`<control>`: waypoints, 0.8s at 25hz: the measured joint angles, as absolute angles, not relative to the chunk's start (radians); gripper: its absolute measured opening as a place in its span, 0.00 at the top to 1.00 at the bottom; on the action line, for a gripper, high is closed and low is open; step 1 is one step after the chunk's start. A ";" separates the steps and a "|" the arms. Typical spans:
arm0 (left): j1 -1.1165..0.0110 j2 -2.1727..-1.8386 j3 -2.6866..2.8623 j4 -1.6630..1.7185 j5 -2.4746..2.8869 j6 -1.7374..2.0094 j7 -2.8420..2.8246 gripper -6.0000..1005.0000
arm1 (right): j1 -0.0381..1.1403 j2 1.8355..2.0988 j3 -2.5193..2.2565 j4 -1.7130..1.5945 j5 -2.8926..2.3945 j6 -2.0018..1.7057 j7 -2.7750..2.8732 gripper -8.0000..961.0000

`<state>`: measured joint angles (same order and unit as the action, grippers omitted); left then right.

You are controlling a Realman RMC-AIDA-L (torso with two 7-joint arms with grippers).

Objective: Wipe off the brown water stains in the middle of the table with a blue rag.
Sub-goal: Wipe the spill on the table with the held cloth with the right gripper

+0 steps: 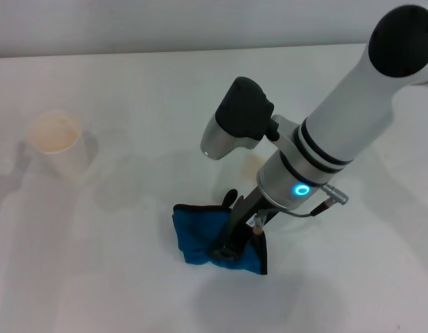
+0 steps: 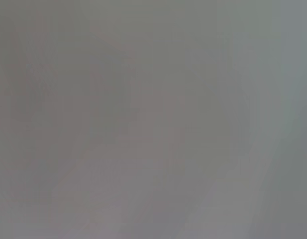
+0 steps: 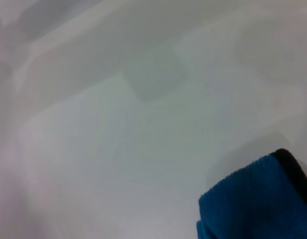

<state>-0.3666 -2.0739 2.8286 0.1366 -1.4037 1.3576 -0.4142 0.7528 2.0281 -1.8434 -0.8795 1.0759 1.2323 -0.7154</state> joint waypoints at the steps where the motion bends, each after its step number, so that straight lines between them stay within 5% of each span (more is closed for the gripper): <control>1: -0.367 -2.074 2.829 0.137 -1.404 1.358 -0.414 0.12 | 0.749 2.028 -1.850 -0.879 1.078 1.224 -0.715 0.94; 20: -0.368 -2.074 2.829 0.136 -1.403 1.358 -0.414 0.12 | 0.738 2.018 -1.818 -0.843 1.001 1.060 -0.714 0.95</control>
